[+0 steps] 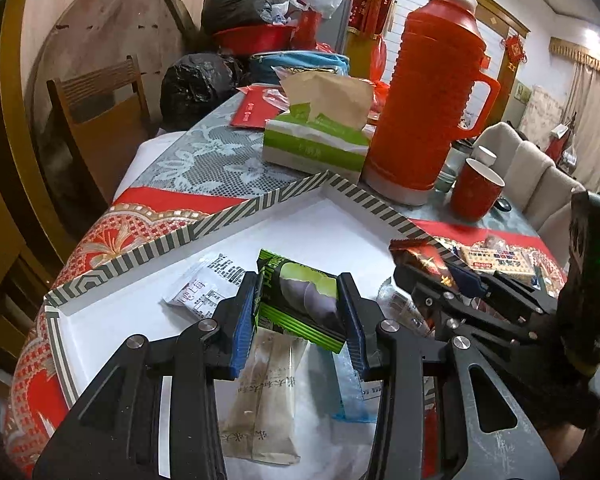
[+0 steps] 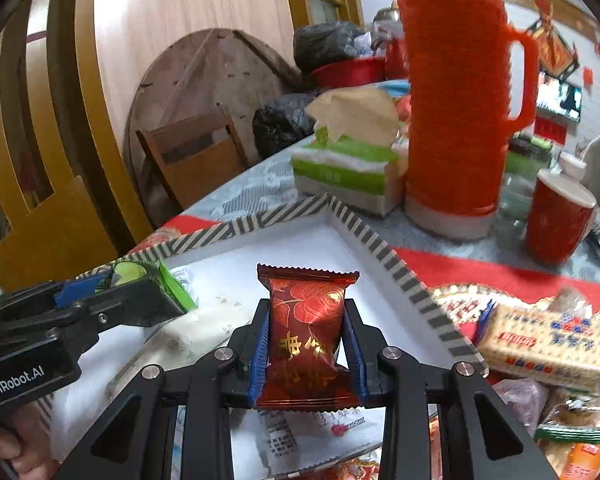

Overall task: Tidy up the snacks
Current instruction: 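Carry green and red-gold packets into the tray and open both tools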

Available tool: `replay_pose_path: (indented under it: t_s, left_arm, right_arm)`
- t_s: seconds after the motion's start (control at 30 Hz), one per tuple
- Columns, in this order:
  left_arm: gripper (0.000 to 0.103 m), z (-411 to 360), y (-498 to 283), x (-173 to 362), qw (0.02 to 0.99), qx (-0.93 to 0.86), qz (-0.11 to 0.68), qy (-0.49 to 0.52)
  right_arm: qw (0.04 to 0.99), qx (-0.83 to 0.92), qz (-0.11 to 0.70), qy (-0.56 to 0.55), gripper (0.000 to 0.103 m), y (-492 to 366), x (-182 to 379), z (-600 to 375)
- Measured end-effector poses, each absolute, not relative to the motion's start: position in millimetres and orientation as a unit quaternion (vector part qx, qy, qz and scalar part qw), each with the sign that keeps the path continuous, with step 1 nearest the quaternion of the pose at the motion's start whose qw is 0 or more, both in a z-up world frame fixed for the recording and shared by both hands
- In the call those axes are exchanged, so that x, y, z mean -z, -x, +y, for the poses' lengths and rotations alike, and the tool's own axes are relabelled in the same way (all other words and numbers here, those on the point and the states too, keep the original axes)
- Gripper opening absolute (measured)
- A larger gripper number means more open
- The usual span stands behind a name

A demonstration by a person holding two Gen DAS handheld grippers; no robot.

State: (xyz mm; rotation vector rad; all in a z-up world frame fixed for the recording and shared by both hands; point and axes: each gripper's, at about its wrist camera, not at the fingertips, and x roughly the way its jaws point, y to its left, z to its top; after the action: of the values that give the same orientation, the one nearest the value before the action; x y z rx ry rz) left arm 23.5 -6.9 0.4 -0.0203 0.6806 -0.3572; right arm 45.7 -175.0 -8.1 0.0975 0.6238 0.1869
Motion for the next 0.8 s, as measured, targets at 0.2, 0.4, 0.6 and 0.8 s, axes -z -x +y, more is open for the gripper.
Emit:
replay_pose_path:
  t_s: [0.2, 0.4, 0.6, 0.8]
  left_arm:
    - [0.040, -8.8, -24.5, 1.4, 0.926, 0.171, 0.336, 0.005]
    - [0.043, -8.7, -26.0, 2.3, 0.926, 0.165, 0.340, 0.011]
    - [0.045, -9.4, -26.7, 3.7, 0.924, 0.163, 0.344, 0.011]
    - [0.058, -8.3, -25.8, 2.8, 0.927, 0.159, 0.340, 0.014]
  right_arm:
    - [0.943, -0.092, 0.316, -0.043, 0.033, -48.7, 9.3, -173.1]
    - [0.943, -0.087, 0.319, -0.034, 0.033, -51.4, 10.1, -168.7]
    - [0.946, -0.083, 0.310, -0.031, 0.036, -47.7, 9.0, -168.9]
    - [0.950, -0.084, 0.301, -0.027, 0.036, -43.5, 6.6, -168.3]
